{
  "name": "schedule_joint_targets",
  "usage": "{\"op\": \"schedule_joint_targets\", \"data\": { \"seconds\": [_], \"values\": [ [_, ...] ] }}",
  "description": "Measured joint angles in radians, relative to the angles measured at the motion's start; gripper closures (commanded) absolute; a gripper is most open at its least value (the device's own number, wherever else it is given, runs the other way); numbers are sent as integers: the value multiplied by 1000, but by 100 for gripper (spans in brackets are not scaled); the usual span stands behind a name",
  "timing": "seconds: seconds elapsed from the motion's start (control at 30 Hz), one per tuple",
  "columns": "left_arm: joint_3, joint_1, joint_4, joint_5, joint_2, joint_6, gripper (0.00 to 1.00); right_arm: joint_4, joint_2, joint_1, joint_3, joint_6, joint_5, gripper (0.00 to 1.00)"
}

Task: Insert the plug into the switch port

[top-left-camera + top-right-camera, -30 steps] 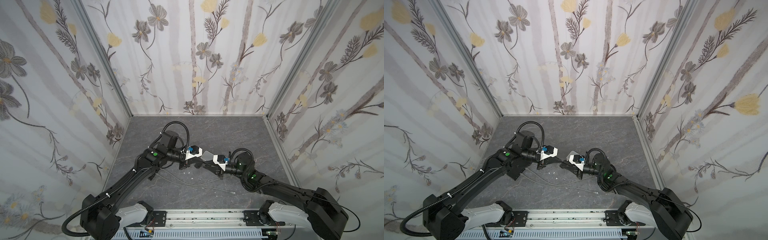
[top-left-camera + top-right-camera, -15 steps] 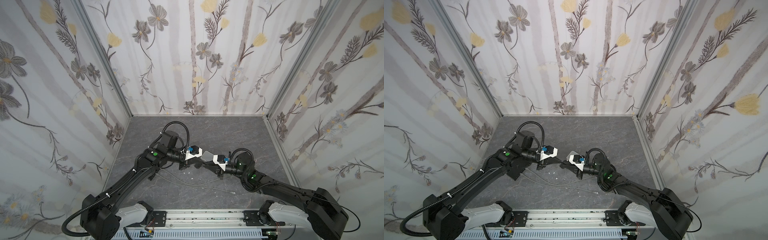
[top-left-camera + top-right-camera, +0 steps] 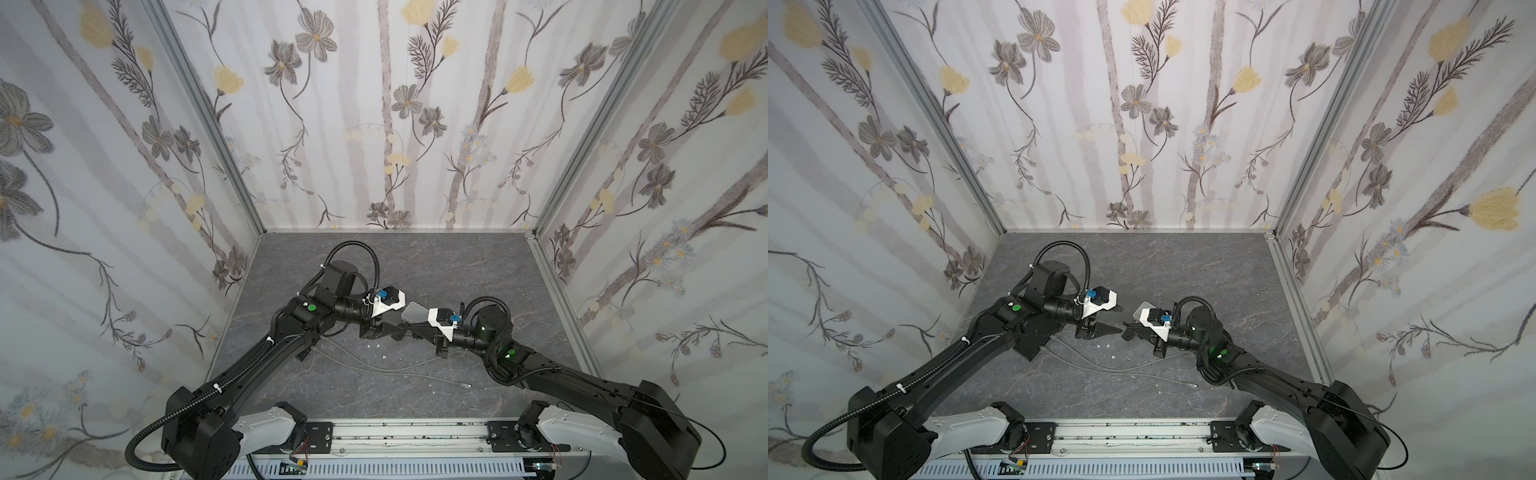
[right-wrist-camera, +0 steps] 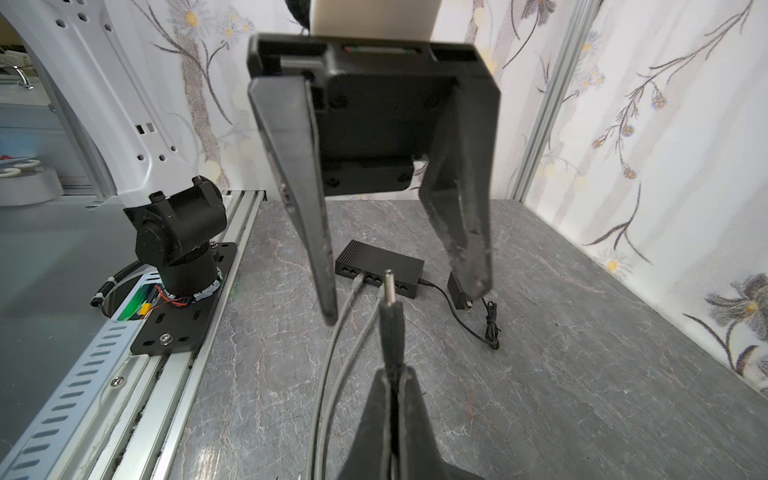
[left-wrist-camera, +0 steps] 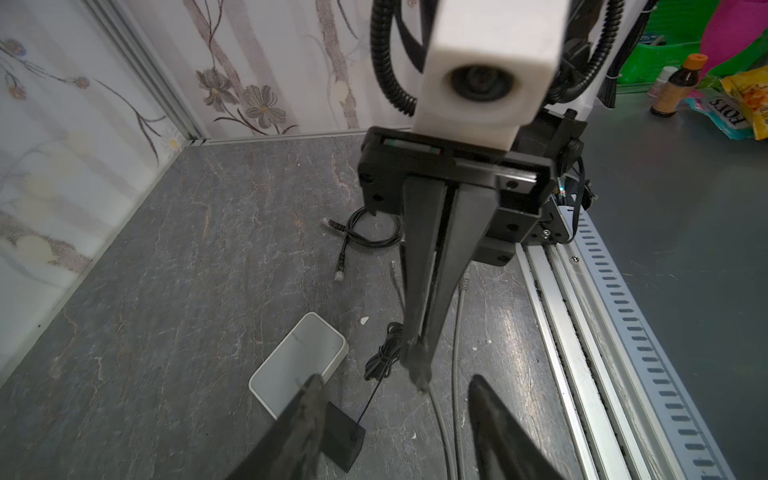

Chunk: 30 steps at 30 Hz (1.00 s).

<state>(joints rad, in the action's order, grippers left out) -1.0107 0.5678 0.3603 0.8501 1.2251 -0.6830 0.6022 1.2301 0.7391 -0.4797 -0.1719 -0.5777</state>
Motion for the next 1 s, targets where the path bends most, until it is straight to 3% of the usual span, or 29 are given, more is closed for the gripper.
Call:
{"op": "schedule_joint_targets", "data": {
  "seconds": [0.3,0.5,0.6,0.7,0.87,1.0],
  "values": [
    [-164,4,-29,-356,211,454,0,-328,-401,-24,-143,6,368,100],
    [-259,85,24,-539,382,758,0,-504,-575,-26,-206,-5,547,100],
    [-322,128,34,-596,481,975,0,-581,-623,-26,-203,-5,621,100],
    [-403,181,101,-698,587,1287,0,-661,-641,-27,-212,-3,693,100],
    [-811,247,402,-752,859,1772,0,-727,-705,-27,-208,14,727,100],
    [-992,266,558,-765,998,1991,0,-770,-762,-27,-197,22,738,100]
  ]
}}
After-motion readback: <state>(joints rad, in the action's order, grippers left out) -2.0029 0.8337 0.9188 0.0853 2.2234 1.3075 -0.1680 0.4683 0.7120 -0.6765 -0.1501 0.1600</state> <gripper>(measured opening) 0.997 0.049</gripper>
